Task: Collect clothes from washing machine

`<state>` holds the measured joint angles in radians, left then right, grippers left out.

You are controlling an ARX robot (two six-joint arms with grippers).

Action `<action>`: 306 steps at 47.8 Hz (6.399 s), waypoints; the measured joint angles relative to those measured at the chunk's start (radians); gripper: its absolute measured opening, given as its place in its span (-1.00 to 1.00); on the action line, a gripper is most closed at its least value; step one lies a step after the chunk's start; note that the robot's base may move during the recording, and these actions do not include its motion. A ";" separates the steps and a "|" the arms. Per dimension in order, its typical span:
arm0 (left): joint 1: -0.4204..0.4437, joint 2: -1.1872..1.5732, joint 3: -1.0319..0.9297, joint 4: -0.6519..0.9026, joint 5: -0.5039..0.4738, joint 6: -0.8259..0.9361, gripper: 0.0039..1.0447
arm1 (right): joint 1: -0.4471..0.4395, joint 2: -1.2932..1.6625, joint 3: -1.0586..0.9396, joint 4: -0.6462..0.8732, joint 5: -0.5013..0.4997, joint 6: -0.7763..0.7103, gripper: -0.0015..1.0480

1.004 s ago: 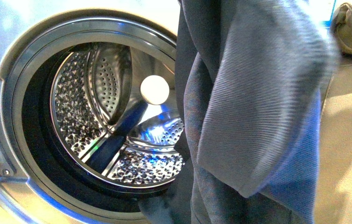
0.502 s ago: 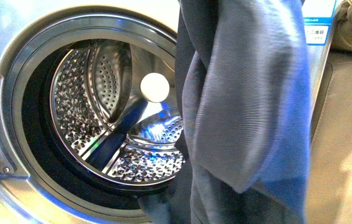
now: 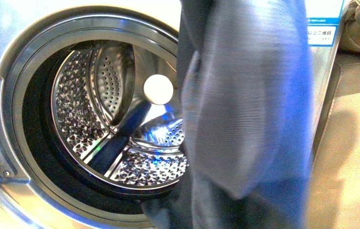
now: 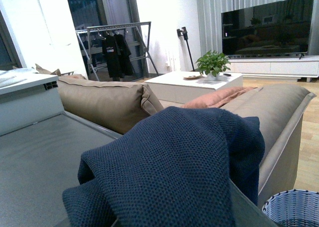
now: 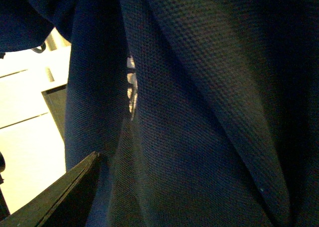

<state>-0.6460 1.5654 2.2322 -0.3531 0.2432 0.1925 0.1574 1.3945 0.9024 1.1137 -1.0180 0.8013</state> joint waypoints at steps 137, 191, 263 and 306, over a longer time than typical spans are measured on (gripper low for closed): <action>0.000 0.000 0.000 0.000 0.000 -0.002 0.87 | -0.097 -0.400 0.080 -0.565 0.862 -0.380 -0.93; 0.000 0.000 0.001 0.000 0.001 -0.001 0.88 | -1.065 -0.224 -0.001 -0.662 0.294 -0.231 -0.93; 0.000 -0.001 0.003 0.000 0.001 -0.001 0.88 | -0.209 -1.084 -0.701 -1.011 0.982 -0.720 0.25; 0.033 0.101 0.285 -0.455 -0.356 -0.159 0.88 | -0.161 -1.387 -0.896 -1.117 1.016 -0.798 -0.95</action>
<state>-0.6132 1.6669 2.5172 -0.8082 -0.1123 0.0334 -0.0032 0.0071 0.0059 -0.0032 -0.0021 0.0029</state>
